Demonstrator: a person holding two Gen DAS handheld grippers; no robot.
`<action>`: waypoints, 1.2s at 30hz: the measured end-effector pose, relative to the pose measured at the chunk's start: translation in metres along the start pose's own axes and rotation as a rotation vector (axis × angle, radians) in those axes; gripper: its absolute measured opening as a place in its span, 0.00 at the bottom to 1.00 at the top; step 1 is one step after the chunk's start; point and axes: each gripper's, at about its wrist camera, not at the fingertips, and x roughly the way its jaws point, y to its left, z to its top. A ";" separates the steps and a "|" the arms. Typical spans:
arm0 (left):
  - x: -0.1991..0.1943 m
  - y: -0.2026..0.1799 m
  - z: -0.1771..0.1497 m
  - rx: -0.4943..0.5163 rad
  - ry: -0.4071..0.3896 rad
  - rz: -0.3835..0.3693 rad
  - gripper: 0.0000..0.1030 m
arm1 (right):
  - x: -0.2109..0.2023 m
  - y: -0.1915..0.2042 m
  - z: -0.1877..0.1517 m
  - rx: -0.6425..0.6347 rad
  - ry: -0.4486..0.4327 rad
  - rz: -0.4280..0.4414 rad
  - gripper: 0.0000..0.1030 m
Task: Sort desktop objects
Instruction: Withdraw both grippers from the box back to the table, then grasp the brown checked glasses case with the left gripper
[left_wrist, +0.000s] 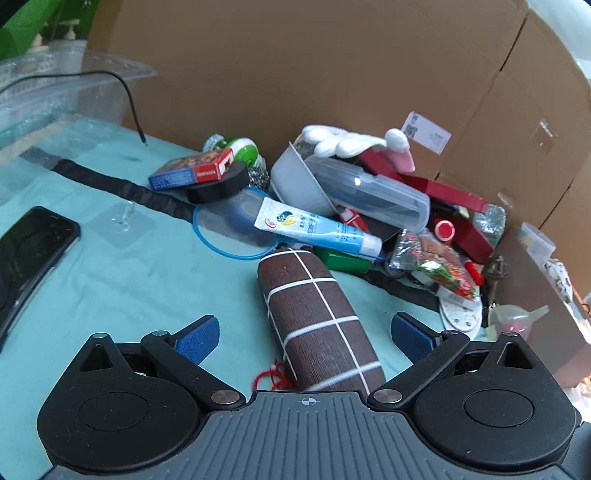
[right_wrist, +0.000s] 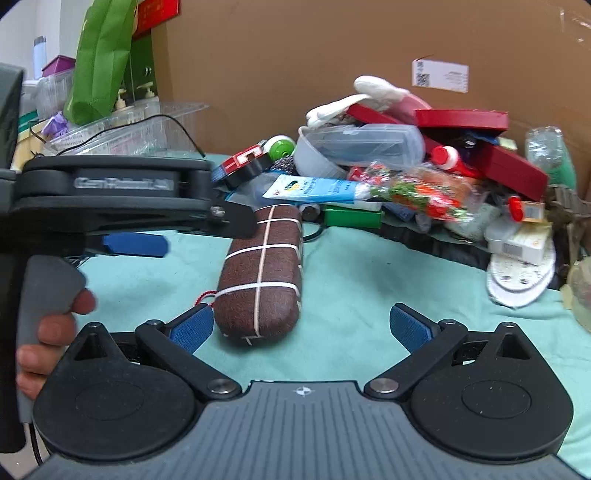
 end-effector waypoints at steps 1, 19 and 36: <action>0.005 0.001 0.001 -0.002 0.012 -0.006 0.99 | 0.003 0.001 0.001 0.001 0.008 0.007 0.95; 0.050 -0.002 0.011 0.010 0.134 -0.065 0.79 | 0.030 0.008 0.002 -0.006 0.078 0.105 0.65; 0.063 -0.016 0.007 0.091 0.164 -0.074 0.77 | 0.030 -0.006 0.001 0.048 0.102 0.127 0.68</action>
